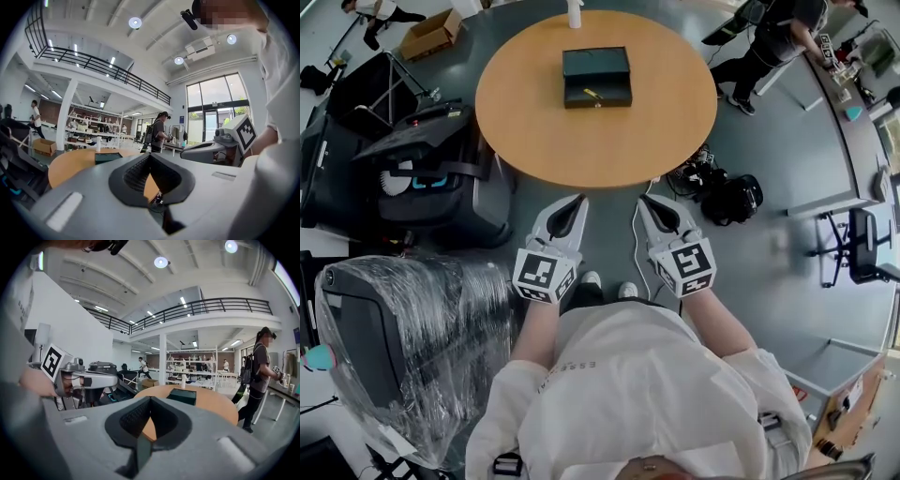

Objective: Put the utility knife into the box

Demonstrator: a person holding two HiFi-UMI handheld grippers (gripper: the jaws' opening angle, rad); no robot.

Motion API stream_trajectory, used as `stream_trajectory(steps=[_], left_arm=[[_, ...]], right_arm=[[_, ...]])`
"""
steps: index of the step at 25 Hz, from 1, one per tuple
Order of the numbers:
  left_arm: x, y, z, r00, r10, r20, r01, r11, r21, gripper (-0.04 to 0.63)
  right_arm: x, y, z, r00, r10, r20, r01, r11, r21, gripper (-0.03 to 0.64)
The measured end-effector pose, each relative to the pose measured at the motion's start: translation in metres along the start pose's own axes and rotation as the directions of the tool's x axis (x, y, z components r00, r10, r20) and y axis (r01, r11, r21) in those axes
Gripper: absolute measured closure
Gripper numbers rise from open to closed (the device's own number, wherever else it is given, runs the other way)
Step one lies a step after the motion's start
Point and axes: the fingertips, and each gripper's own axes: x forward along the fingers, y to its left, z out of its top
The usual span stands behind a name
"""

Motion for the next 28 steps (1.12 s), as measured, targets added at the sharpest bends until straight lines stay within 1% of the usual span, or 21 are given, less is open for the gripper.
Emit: stream_trajectory(steps=[3, 6, 16, 20, 24, 28], left_arm=[[-0.002, -0.011, -0.002, 1.0, -0.024, -0.009, 0.024, 0.999, 0.024, 0.58], [-0.002, -0.017, -0.001, 1.0, -0.025, -0.006, 0.025, 0.999, 0.032, 0.58], [0.004, -0.011, -0.001, 1.0, 0.009, -0.002, -0.009, 1.0, 0.015, 0.58], [0.008, -0.014, 0.001, 1.0, 0.005, 0.0, -0.005, 1.0, 0.021, 0.58], [0.012, -0.017, -0.001, 1.0, -0.003, -0.008, 0.004, 1.0, 0.02, 0.58], [0.014, -0.017, -0.005, 1.0, -0.003, -0.02, 0.004, 1.0, 0.016, 0.58]], right_arm=[[-0.003, -0.001, -0.005, 1.0, 0.016, -0.003, -0.016, 0.999, 0.037, 0.624], [-0.007, -0.004, -0.005, 1.0, 0.023, 0.0, -0.023, 0.998, 0.063, 0.624], [-0.008, -0.009, -0.009, 1.0, 0.03, -0.006, -0.03, 0.998, 0.05, 0.624], [-0.008, -0.013, -0.007, 1.0, 0.027, -0.002, -0.027, 0.998, 0.051, 0.624], [-0.007, -0.019, -0.008, 1.0, 0.017, -0.009, -0.017, 0.997, 0.075, 0.624], [-0.004, -0.018, -0.011, 1.0, 0.021, -0.02, -0.02, 0.998, 0.064, 0.624]])
